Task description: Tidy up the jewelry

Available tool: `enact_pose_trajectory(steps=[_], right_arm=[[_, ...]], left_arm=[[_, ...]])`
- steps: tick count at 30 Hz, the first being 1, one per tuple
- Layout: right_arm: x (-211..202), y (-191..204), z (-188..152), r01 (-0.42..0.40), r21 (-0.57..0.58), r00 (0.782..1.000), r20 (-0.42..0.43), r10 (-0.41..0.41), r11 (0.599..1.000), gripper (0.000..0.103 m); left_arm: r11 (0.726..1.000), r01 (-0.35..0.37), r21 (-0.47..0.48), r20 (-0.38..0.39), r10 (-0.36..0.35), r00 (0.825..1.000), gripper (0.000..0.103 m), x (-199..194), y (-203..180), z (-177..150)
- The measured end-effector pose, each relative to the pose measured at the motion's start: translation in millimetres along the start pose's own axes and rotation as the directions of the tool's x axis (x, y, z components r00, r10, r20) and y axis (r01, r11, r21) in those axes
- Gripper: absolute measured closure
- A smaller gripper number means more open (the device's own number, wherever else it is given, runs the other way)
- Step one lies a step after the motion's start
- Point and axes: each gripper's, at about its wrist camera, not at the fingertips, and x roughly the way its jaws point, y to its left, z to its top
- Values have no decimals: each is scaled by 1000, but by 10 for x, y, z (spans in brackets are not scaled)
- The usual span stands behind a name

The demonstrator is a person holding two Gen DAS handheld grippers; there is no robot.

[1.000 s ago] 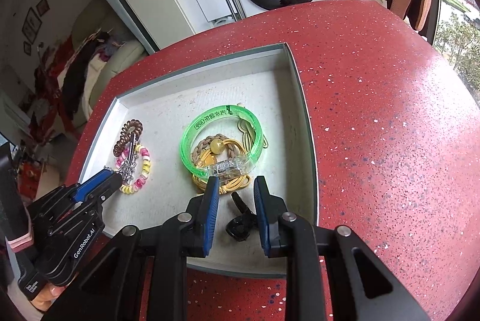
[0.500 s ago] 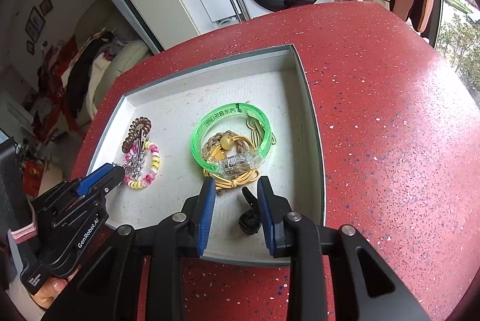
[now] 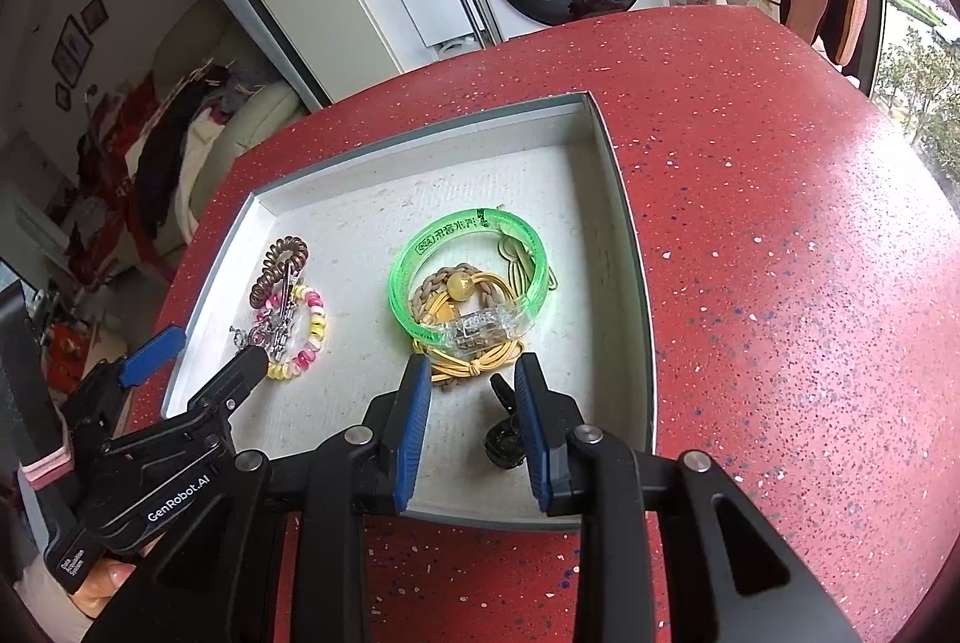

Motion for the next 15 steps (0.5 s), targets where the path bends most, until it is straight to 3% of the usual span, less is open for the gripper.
enact_pose_trajectory(steps=[8,11,15], right_arm=[[8,33,16,1,-6,1000,-2,-1,1000,70],[4,53,18,8,-11,1000,0,-8,1000,59],[-12,129,19,21,-40,1000,2,-21,999,52]], left_arm=[[1000,27,-3,-17,-27,999,0,-19,3,18],[1000,21,12,-9,-21,1000,0,-48,-15,15],[999,32,1,-10,-32,999,0,-79,7,17]])
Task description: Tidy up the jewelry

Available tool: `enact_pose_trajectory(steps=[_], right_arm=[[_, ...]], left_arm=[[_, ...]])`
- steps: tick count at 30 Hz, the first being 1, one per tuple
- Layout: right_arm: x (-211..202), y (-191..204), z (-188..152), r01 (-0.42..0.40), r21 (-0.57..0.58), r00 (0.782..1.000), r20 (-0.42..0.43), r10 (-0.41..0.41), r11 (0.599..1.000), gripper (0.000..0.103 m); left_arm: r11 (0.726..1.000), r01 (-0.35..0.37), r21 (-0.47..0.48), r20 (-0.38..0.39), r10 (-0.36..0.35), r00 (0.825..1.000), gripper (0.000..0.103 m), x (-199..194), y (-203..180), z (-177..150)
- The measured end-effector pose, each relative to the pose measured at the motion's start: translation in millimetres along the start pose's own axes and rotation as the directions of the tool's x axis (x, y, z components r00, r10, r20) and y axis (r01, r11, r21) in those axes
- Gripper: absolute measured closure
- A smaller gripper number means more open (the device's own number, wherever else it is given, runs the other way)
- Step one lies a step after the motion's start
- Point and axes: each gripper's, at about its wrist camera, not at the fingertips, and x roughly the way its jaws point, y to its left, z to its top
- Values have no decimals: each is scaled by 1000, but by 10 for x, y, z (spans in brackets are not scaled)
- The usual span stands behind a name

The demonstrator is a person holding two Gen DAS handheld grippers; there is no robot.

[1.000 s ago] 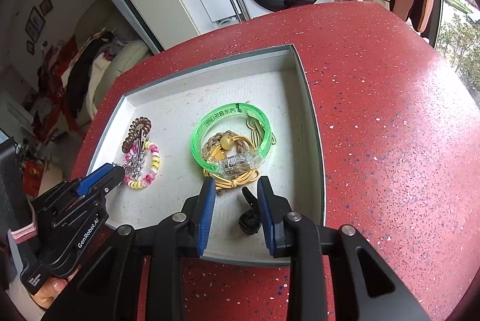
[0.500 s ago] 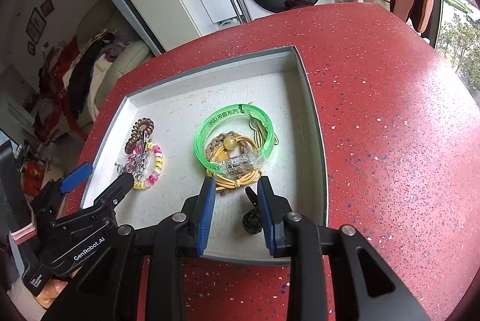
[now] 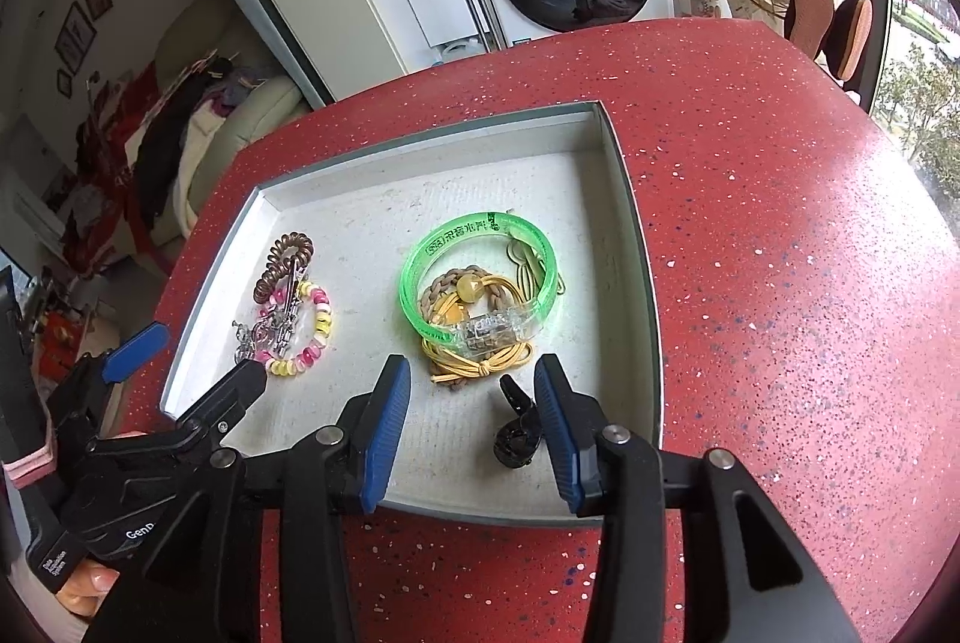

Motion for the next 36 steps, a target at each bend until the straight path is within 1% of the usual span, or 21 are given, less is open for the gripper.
enact_pose_trajectory(steps=[1,3,5,9,17,18,19,20,23,27,32,36], right_arm=[[-6,20,0,3,-8,1000,0,-3,1000,49],[-10,62,-1,8,-22,1000,-5,-8,1000,31],[-25,99,0,12,-30,1000,1,-12,999,25],[-53,167,-5,23,-48,1000,18,-22,999,20],[-102,216,-23,59,-67,998,34,-57,996,16],[-108,222,-32,60,-71,998,36,-57,996,9],[-115,227,-33,61,-73,998,38,-58,996,6],[-123,234,-35,61,-74,997,43,-58,995,0],[-178,259,-38,60,-76,996,70,-55,995,0],[-222,298,-24,76,-76,995,76,-70,994,0],[-234,334,-27,100,-94,994,61,-95,991,0],[-213,345,-58,103,-99,995,26,-101,990,0]], left_arm=[[1000,5,-6,-5,-5,1000,0,-1,12,3],[1000,8,-16,-17,-8,1000,0,1,33,5],[1000,8,-22,-27,-9,1000,0,1,47,-2],[1000,-1,-22,-31,1,1000,0,-14,66,-26],[1000,-15,-23,-32,14,999,0,-64,107,-61],[1000,-15,-24,-33,14,999,0,-68,114,-67],[1000,-16,-27,-35,15,999,0,-72,123,-71],[999,-16,-30,-37,15,999,0,-76,133,-74],[999,-20,-37,-37,19,999,0,-91,158,-77],[999,-24,-41,-33,22,999,0,-122,177,-85],[999,-28,-44,-32,26,999,0,-163,187,-106],[998,-37,-44,-39,36,999,0,-186,202,-131]])
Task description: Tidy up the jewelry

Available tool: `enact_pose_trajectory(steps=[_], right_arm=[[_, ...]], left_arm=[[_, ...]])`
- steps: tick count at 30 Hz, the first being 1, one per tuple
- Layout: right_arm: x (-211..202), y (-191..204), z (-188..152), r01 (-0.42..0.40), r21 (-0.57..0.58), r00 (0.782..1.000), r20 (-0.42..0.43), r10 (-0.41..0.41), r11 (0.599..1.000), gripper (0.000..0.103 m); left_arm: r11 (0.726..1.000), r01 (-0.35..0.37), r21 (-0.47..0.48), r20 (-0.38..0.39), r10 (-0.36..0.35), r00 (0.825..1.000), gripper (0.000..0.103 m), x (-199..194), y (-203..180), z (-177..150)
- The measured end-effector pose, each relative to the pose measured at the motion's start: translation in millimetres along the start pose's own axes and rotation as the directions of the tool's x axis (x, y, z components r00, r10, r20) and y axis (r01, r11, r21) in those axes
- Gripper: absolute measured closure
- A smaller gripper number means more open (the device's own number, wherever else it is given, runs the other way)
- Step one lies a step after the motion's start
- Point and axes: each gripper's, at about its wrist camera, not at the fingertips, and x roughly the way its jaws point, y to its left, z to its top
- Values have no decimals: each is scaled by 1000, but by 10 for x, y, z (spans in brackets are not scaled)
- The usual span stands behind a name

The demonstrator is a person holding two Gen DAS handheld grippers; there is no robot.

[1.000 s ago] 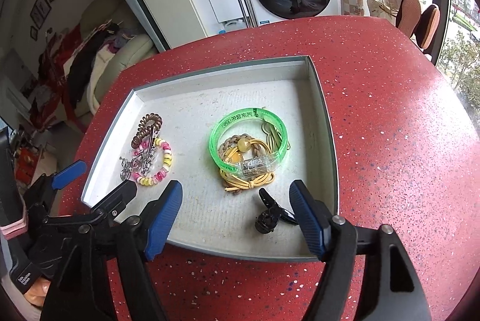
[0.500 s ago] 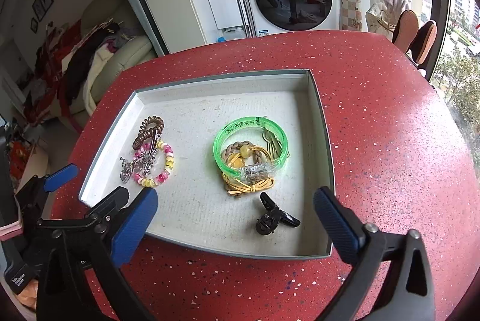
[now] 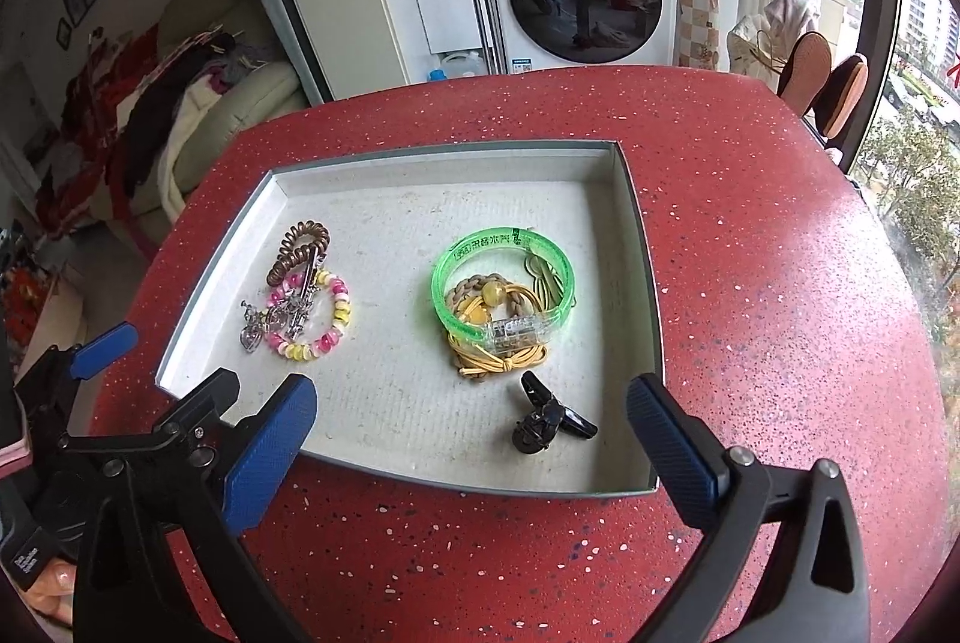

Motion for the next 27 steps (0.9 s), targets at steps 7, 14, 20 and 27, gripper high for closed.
enact_pose_trajectory(steps=[7,14,20,27], right_arm=[[-51,0,-37,10,10,1000,-15,-9,1000,0],[-204,55,-145,34,3,999,33,-34,999,0],[-393,137,-308,53,-10,994,92,-52,999,0],[-597,247,-512,77,-25,984,162,-72,997,0]], left_arm=[[1000,-8,-2,-3,8,1000,0,-75,37,-46],[1000,-1,-10,6,1,1000,0,-209,54,-136],[1000,7,-11,26,-7,1000,0,-364,47,-281],[1000,-6,-21,77,8,997,0,-574,40,-464]])
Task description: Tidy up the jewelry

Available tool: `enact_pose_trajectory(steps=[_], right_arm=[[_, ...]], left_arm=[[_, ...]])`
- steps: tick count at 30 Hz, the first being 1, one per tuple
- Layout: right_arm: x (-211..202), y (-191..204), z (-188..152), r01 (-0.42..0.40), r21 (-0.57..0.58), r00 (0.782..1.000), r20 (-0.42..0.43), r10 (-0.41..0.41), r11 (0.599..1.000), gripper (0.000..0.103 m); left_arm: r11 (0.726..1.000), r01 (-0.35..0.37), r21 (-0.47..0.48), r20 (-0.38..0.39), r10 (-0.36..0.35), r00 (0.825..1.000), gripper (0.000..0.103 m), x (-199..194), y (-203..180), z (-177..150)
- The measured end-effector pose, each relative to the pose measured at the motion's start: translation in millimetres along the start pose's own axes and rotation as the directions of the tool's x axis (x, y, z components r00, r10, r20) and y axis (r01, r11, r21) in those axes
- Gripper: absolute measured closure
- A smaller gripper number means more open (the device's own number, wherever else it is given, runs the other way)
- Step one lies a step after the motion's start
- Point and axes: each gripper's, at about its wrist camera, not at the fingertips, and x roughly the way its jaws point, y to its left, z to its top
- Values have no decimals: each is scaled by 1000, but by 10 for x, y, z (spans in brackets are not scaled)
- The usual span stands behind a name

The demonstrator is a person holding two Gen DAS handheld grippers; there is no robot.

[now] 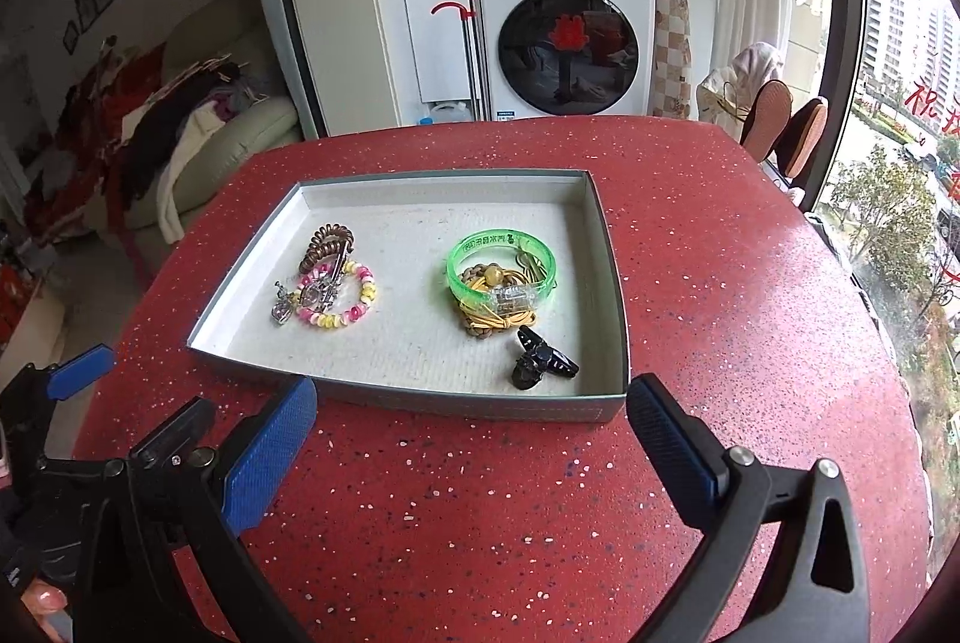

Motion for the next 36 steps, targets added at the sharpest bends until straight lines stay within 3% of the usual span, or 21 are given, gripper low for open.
enact_pose_trajectory(steps=[19,36], right_arm=[[-462,-4,-349,72,14,986,149,-74,997,0],[-577,1,-383,106,3,978,180,-104,994,0]], left_arm=[[996,-31,-83,165,44,985,0,-456,19,-267],[996,-48,-73,165,59,985,0,-520,-11,-295]])
